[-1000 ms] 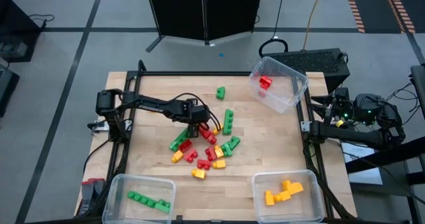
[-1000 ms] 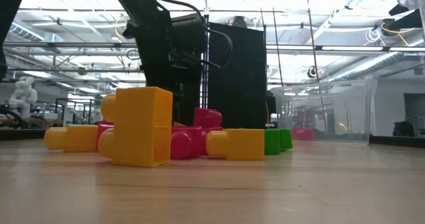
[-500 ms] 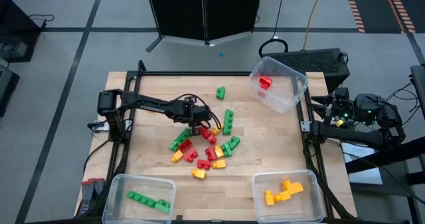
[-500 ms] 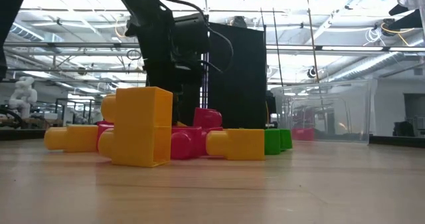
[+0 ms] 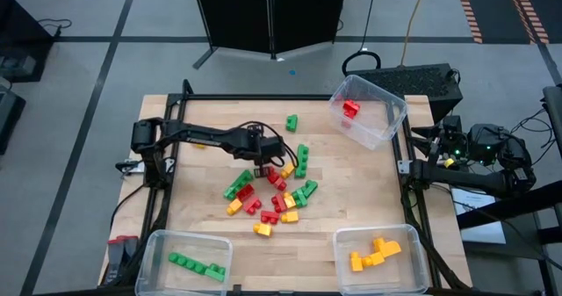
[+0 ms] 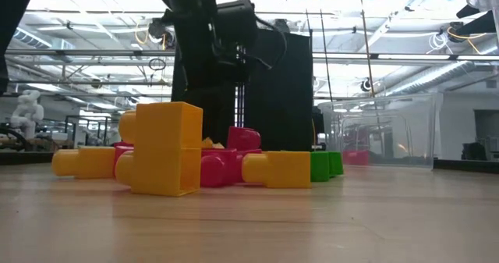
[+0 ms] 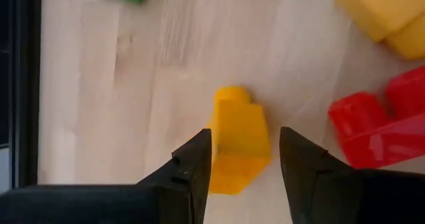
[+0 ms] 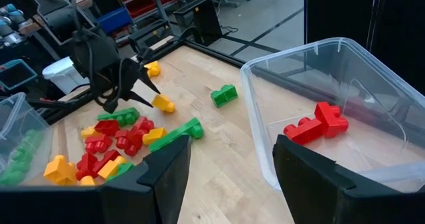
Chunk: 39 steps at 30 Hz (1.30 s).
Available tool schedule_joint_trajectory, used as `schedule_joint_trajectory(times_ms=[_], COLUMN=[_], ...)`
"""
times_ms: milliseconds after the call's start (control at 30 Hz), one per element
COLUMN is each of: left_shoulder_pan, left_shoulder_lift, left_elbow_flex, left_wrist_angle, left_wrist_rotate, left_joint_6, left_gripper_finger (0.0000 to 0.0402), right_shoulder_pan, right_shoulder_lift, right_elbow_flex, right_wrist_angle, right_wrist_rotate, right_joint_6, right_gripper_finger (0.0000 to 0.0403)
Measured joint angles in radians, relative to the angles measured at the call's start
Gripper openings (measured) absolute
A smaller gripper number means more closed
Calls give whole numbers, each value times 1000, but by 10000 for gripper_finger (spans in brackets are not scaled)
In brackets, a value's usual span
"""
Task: Sort blocks
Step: Put the yellow game piece into the bottom right transparent bin
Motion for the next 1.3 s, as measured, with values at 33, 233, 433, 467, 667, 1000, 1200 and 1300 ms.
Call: schedule_joint_trajectory(times_ms=[33, 233, 433, 467, 667, 1000, 1200, 1300], left_shoulder_pan=[-1, -7, -8, -8, -40, -23, 8, 21], left_shoulder_lift=[0, -3, -3, -5, -46, -60, -60, -51], left_elbow_flex=[8, 50, 50, 50, 50, 48, 48, 48], left_wrist_angle=[-6, -42, -78, -97, -179, -164, -166, -160], left_wrist_rotate=[0, -8, 4, 32, 109, 208, 215, 234], left_joint_6=[0, 1, 1, -6, 69, 320, 376, 378], left_gripper_finger=[128, 92, 73, 73, 94, 207, 251, 254], right_shoulder_pan=[0, 0, 0, 0, 0, 0, 0, 0], right_shoulder_lift=[0, 0, 0, 0, 0, 0, 0, 0], right_elbow_flex=[0, 0, 0, 0, 0, 0, 0, 0], right_wrist_angle=[0, 0, 0, 0, -8, -8, -8, -8], right_wrist_rotate=[0, 0, -1, 0, -3, -1, 0, 0], right_joint_6=[-3, -11, -14, -14, -30, -45, -40, -40], right_gripper_finger=[208, 208, 208, 208, 208, 208, 208, 208])
